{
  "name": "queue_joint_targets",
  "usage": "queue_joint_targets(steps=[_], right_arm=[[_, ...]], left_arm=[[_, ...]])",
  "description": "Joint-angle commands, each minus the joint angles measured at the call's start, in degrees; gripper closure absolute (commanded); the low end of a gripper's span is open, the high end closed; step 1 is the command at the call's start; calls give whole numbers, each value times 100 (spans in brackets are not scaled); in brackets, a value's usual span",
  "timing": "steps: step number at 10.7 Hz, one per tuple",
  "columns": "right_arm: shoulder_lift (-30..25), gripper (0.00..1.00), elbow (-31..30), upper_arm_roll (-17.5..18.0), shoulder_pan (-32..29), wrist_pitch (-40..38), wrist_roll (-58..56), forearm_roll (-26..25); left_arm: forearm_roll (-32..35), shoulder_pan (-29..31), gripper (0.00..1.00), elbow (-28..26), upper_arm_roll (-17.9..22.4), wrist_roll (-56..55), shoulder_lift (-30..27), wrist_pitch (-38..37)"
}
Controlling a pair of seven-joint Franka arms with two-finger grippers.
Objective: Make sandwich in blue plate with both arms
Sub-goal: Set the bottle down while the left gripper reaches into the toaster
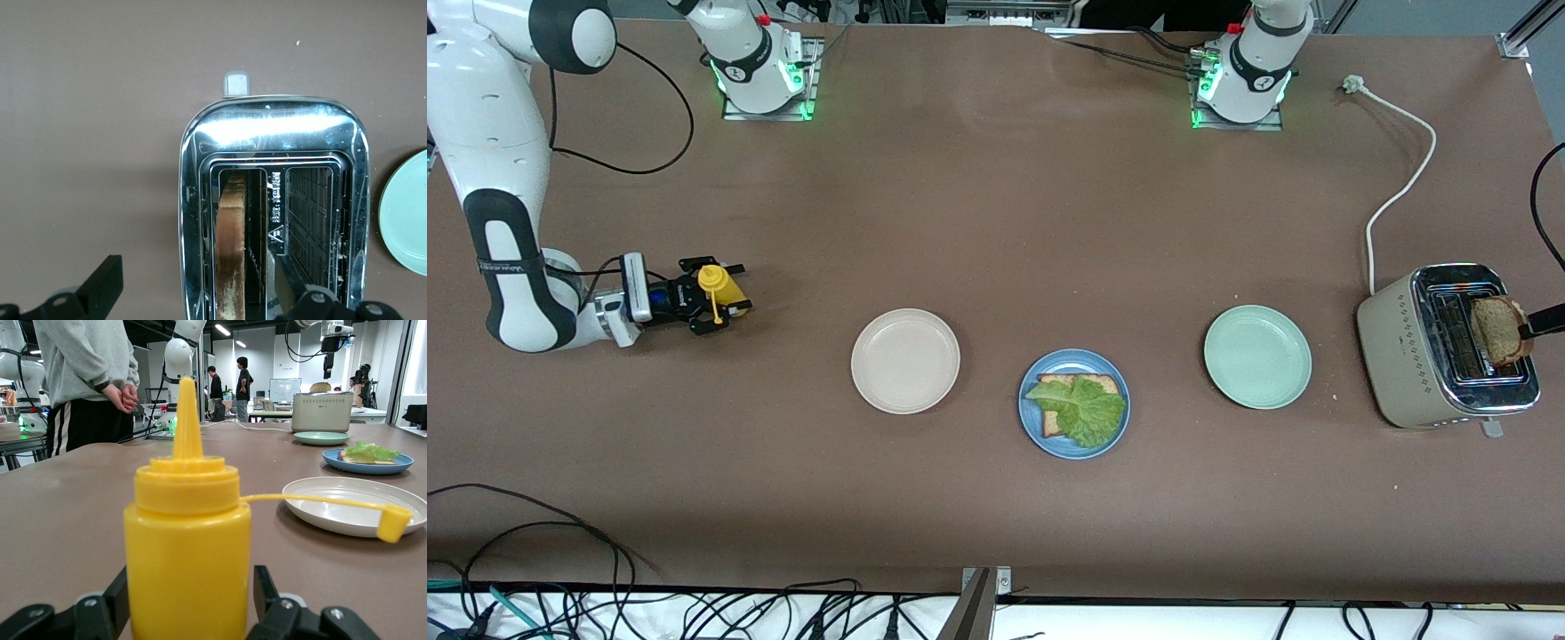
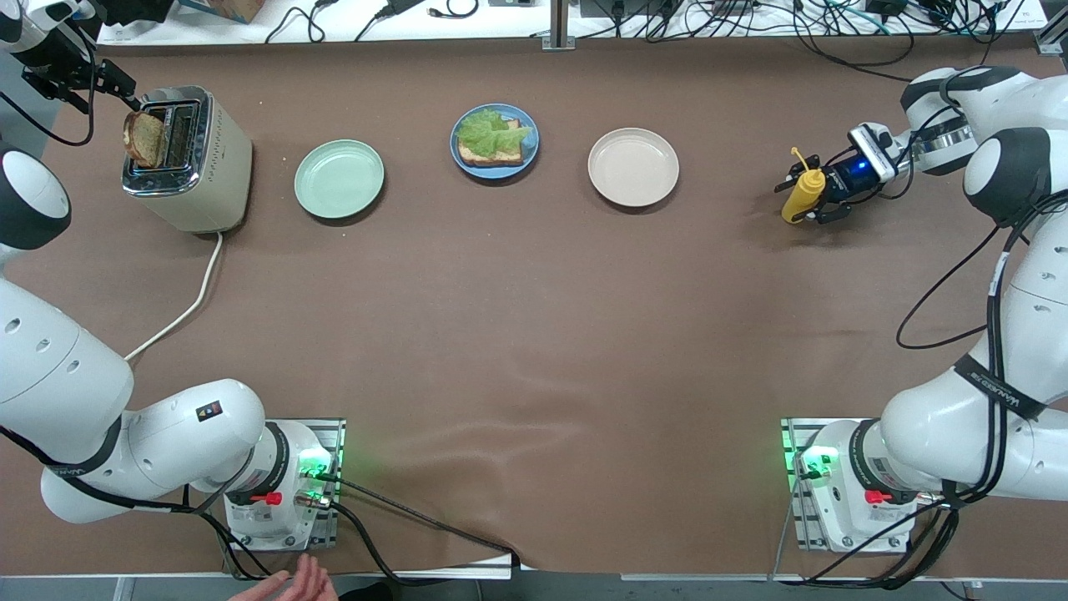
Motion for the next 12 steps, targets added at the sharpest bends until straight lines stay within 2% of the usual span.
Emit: queue_joint_targets(steps=[1,2,6,7,10,11,12], right_arm=[[59,5,311,12,-160,-92,70,19],[50,0,391,-5,-257,-110,175,-77],[50,0,970,-32,-766,-320,569,-797],[15,0,1180,-32,-898,-504,981,-1069],[-256,0,2032,-49,-1005,-970,2613,-1571],[-492,0,2305,-41,-987,-1111,3455,-1668],[-790,0,2455,-23,-952,-1190,4264,-1791]], left_arm=[[-93,14,2,174,-2,113,76,-75],[-102,14,2,174,-2,96,120,-75],[-357,14,1,174,-10,139,305,-75],[-348,22,15,174,-2,166,314,-84],[-287,31,85,174,-2,175,305,-136],[-287,49,100,157,-2,210,305,-145],[-287,58,100,157,-2,280,305,-145]])
